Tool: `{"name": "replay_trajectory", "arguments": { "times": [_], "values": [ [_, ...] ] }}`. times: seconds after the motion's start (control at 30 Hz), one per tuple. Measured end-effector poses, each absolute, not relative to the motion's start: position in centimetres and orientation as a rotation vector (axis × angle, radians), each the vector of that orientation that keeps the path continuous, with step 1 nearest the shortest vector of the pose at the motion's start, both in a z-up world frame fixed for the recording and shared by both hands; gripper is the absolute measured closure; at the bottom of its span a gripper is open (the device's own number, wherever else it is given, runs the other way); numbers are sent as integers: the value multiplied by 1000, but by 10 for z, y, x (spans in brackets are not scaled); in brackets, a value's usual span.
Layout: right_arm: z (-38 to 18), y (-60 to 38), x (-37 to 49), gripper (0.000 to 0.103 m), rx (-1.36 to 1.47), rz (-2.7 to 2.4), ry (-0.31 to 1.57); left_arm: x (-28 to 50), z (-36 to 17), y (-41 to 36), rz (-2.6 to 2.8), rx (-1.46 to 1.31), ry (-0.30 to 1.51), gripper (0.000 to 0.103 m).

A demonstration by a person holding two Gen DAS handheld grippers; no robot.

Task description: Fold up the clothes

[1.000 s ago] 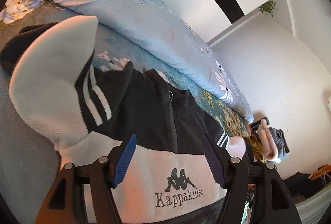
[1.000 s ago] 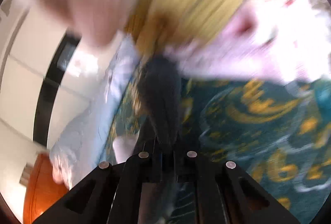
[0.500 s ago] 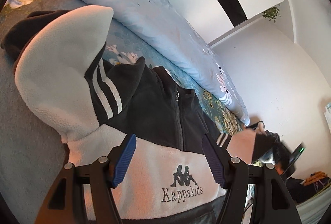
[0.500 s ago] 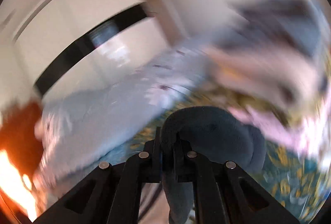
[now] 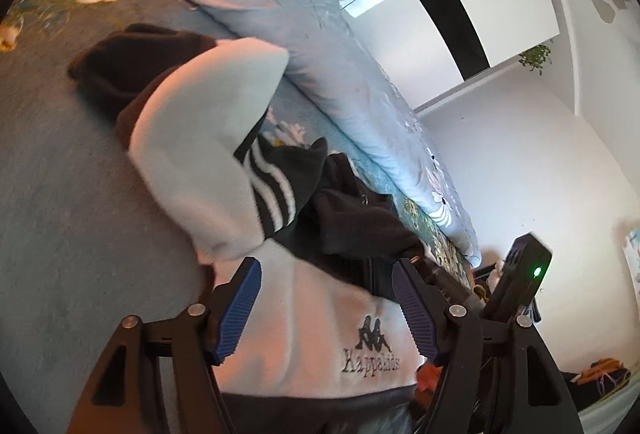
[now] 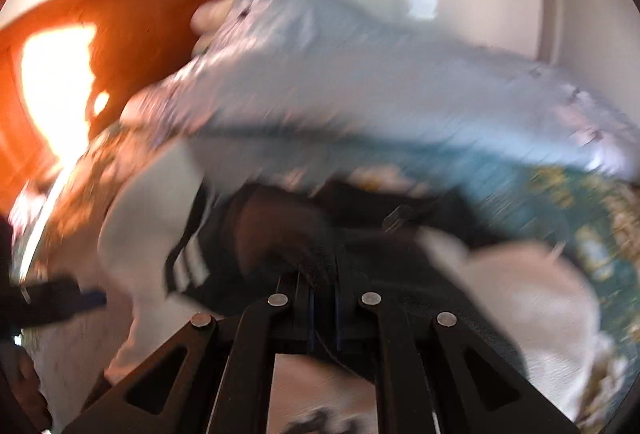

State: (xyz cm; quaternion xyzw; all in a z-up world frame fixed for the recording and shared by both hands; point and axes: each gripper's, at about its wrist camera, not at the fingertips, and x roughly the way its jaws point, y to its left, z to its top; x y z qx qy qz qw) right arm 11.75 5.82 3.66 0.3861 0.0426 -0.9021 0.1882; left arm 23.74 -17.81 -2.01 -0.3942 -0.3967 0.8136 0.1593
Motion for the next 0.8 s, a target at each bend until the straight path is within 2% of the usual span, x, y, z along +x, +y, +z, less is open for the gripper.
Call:
{"name": "replay_trajectory", "arguments": {
  "times": [0.2, 0.23, 0.3, 0.4, 0.57, 0.7, 0.8],
  "values": [
    [4, 62, 156, 87, 1164, -2412, 217, 222, -37, -156, 2267, -1198, -1126, 31],
    [0, 66, 163, 84, 1175, -2390, 218, 218, -39, -150, 2259, -1210, -1113, 31],
    [-2, 81, 173, 66, 1190, -2353, 158, 208, -46, -138, 2227, -1236, -1121, 30],
    [0, 109, 185, 58, 1199, -2358, 50, 192, -60, -124, 2167, -1279, -1182, 31],
    [16, 148, 207, 57, 1198, -2421, -29, 168, -79, -116, 2080, -1297, -1369, 31],
    [32, 161, 224, 56, 1169, -2480, -17, 160, -80, -117, 2037, -1226, -1474, 33],
    [42, 164, 233, 56, 1141, -2516, -4, 158, -85, -122, 2014, -1192, -1570, 54]
  ]
}}
